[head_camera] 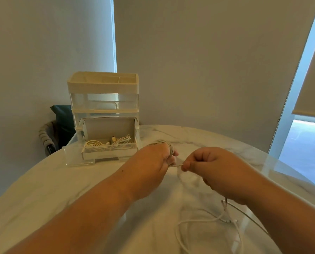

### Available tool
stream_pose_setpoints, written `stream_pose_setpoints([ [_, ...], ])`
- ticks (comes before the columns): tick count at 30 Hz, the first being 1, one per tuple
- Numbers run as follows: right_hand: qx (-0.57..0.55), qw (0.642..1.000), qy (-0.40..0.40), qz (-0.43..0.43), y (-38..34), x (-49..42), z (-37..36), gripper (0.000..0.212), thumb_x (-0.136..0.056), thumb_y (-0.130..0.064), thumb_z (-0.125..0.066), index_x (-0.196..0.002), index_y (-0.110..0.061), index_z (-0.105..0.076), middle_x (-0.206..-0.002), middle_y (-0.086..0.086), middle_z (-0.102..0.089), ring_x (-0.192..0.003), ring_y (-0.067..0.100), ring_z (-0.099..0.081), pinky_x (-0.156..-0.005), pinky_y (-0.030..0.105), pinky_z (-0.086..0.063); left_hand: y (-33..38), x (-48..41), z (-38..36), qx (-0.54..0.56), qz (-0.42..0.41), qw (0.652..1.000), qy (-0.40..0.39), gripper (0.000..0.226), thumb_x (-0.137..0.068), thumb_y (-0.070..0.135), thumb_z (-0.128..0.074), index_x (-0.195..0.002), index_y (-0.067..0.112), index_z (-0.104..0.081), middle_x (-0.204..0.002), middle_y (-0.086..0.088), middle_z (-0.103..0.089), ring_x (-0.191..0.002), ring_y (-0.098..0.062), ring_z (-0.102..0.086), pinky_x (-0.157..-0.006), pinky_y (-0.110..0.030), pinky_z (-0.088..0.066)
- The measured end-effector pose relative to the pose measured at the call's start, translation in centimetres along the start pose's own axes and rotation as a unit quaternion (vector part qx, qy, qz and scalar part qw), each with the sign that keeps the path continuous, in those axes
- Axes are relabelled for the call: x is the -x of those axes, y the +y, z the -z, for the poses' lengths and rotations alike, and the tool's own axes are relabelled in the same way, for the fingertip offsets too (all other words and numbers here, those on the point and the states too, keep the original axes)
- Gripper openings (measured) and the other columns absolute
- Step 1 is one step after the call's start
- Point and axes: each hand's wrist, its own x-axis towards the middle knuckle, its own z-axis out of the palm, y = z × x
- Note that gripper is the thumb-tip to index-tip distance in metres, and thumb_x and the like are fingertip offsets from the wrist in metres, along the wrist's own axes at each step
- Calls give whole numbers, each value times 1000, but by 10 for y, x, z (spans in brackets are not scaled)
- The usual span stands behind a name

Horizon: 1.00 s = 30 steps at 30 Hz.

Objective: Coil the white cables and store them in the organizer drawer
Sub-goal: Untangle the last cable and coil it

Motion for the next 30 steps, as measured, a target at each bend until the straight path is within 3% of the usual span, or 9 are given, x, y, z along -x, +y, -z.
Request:
stream_pose_setpoints([
  [7, 46, 990, 99, 89, 3, -3, 0, 20, -92, -35, -65, -72, -32, -69, -62, 0, -65, -50, 11, -53, -47, 21, -44, 13, 8, 1, -7, -13, 997, -71, 19, -101, 37, -42, -90, 22, -50, -96, 5, -59, -88, -11, -56, -80, -40, -50],
  [10, 72, 987, 105, 96, 1, -2, 0, 19, -92, -34, -65, -74, -31, -71, -64, -5, -68, -55, 11, -60, -51, 22, -49, 17, 5, -1, -63, -28, 995, -74, 24, -102, 39, -38, -92, 22, -51, -92, 5, -60, -84, -12, -57, -78, -37, -49],
  [13, -133, 991, -30, -14, -1, 0, 4, 19, -98, -20, -60, -86, -17, -75, -59, 3, -61, -52, 14, -62, -50, 24, -54, 12, 4, 0, -110, -19, 992, -60, 26, -103, 38, -37, -91, 20, -53, -81, 6, -53, -73, -8, -47, -63, -24, -37],
  [15, -328, 930, -125, -108, -4, -1, 11, 22, -100, -9, -52, -99, -4, -73, -64, 9, -58, -48, 18, -59, -43, 26, -53, 7, 4, 2, -113, -6, 992, -60, 27, -103, 36, -39, -90, 19, -54, -80, 5, -53, -72, -11, -46, -61, -30, -32],
  [17, -389, 900, -134, -140, 0, -4, 19, 23, -99, -7, -49, -106, 0, -70, -66, 7, -54, -40, 11, -44, -34, 20, -39, 3, 5, 3, -97, 21, 993, -70, 29, -103, 35, -39, -88, 16, -54, -81, 3, -55, -72, -16, -50, -62, -32, -36],
  [19, -302, 941, -105, -116, 6, -9, 24, 19, -98, -7, -52, -105, -6, -70, -67, 5, -56, -40, 9, -36, -35, 19, -30, 3, 5, 5, -90, 40, 992, -82, 28, -101, 33, -41, -88, 13, -55, -80, 0, -54, -71, -16, -52, -60, -29, -38],
  [21, -31, 998, -37, -47, 14, -12, 24, 12, -95, -17, -62, -93, -23, -72, -67, -3, -66, -45, 7, -45, -43, 20, -35, 5, 4, 6, -91, 38, 991, -93, 27, -99, 30, -45, -84, 9, -56, -79, -2, -54, -71, -16, -50, -59, -28, -37],
  [23, 133, 991, 21, 16, 18, -15, 24, 10, -91, -27, -69, -81, -30, -71, -71, -10, -70, -56, 2, -55, -53, 15, -39, 9, 5, 7, -78, 37, 989, -119, 29, -96, 30, -49, -78, 10, -59, -78, -2, -56, -69, -14, -49, -59, -26, -37],
  [30, 199, 956, 88, 198, 23, -25, 19, 22, -88, -50, -60, -78, -32, -68, -77, -14, -64, -82, 0, -57, -67, 12, -39, 10, 6, 19, 123, 79, 960, -238, 46, -102, 34, -41, -63, 17, -59, -60, -3, -53, -53, -15, -50, -63, -29, -48],
])
